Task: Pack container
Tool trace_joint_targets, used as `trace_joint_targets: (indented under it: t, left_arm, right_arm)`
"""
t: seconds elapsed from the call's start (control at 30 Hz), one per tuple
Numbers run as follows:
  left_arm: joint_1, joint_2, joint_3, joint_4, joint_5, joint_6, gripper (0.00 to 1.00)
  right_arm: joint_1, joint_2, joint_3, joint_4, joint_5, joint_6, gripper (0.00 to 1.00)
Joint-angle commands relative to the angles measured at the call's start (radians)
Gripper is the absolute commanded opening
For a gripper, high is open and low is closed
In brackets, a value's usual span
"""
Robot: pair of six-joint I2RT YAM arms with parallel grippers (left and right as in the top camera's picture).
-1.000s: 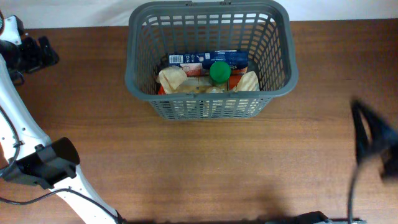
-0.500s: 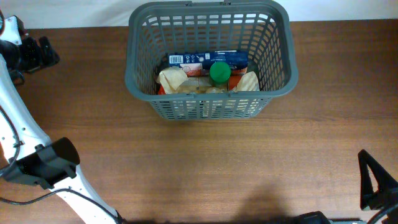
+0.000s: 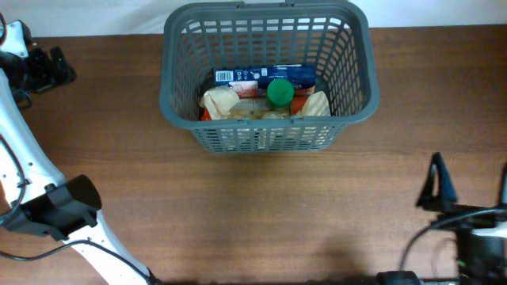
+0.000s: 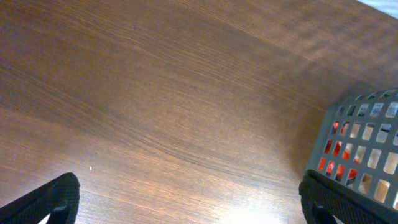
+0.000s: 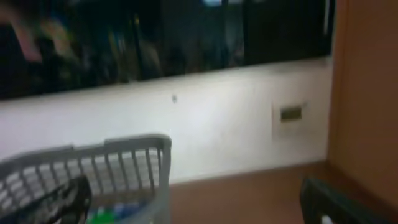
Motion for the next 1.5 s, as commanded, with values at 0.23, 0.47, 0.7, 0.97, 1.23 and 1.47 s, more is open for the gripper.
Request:
trace_joint_targets:
  t: [0.23,0.47,0.7,0.97,1.23,1.47]
  left_arm:
    - [0.001,0.002,0.002,0.0,0.006,-0.01,0.99]
    - [0.001,0.002,0.002,0.0,0.005,-0.01,0.99]
    - [0.001,0.002,0.002,0.0,0.006,-0.01,0.99]
    - [0.001,0.002,0.002,0.0,0.006,-0.01,0.99]
    - [0.0,0.01,0.002,0.0,0.006,-0.01,0.99]
    - [-0.051,-0.119,-0.001,0.0,0.005,-0.01,0.99]
  right_arm:
    - [-0.123,-0.225,-0.647,0.283,-0.212,0.008,0.99]
    - [-0.123,-0.28,-0.753,0.273,-0.215,0.008,0.99]
    - [-0.122,-0.294,-0.763,0.176,-0.215,0.007,0.99]
    - [-0.123,-0.294,-0.763,0.038,-0.214,0.007,0.99]
    - [-0.123,-0.294,-0.763,0.038,-0.214,0.007,0.99]
    - [-0.123,-0.294,-0.763,0.038,-0.214,0.007,0.99]
